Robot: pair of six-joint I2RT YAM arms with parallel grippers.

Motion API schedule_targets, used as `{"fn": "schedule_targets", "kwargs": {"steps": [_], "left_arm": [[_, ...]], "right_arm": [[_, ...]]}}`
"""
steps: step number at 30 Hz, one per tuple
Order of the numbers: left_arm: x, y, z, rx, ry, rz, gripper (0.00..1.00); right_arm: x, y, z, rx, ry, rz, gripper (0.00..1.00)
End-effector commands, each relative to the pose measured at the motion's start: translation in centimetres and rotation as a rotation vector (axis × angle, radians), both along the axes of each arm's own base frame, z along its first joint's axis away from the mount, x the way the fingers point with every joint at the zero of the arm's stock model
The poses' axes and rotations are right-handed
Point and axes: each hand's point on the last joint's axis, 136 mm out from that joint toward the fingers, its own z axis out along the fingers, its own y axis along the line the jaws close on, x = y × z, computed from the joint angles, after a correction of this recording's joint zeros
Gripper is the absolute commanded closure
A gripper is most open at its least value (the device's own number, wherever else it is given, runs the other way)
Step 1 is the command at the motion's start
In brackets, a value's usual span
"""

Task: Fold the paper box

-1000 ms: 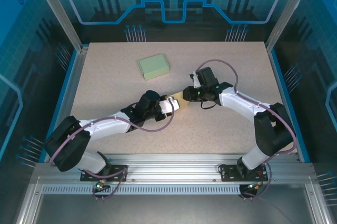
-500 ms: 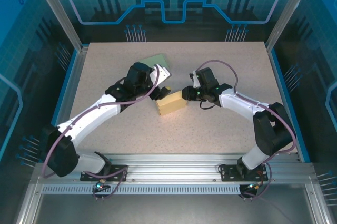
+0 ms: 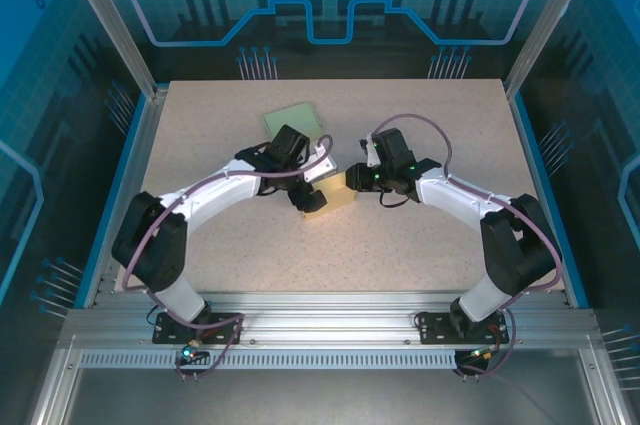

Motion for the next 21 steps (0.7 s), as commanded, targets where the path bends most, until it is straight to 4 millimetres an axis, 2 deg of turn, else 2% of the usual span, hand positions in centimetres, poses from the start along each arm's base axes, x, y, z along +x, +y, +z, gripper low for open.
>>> {"fn": "schedule_targets", "kwargs": {"steps": [1, 5, 7, 10, 11, 16, 21], "left_arm": [[-0.3, -0.5, -0.4, 0.035, 0.029, -0.035, 0.19], [-0.7, -0.9, -1.6, 0.082, 0.059, -0.056, 0.29], [-0.7, -0.9, -2.3, 0.105, 0.068, -0.055, 0.41], [-0.6, -1.0, -2.8, 0.115, 0.073, -0.050, 0.66], [-0.6, -1.0, -2.9, 0.119, 0.069, -0.049, 0.69], [0.0, -0.6, -2.5, 0.166, -0.006, -0.050, 0.70], [1.2, -0.2, -1.3, 0.207, -0.118, -0.040, 0.70]], "right_arm": [[-3.0, -1.4, -4.3, -0.106, 0.165, 0.001, 0.71], [-3.1, -1.3, -4.3, -0.108, 0.168, 0.005, 0.71], [-3.1, -1.3, -4.3, -0.110, 0.171, 0.006, 0.71], [-3.2, -1.5, -4.0, -0.112, 0.166, 0.002, 0.71], [-3.2, -1.5, -3.9, -0.113, 0.165, 0.000, 0.71], [-3.4, -2.0, -1.8, -0.108, 0.124, -0.010, 0.71], [-3.9, -4.2, 2.6, -0.137, 0.017, -0.059, 0.67]]}}
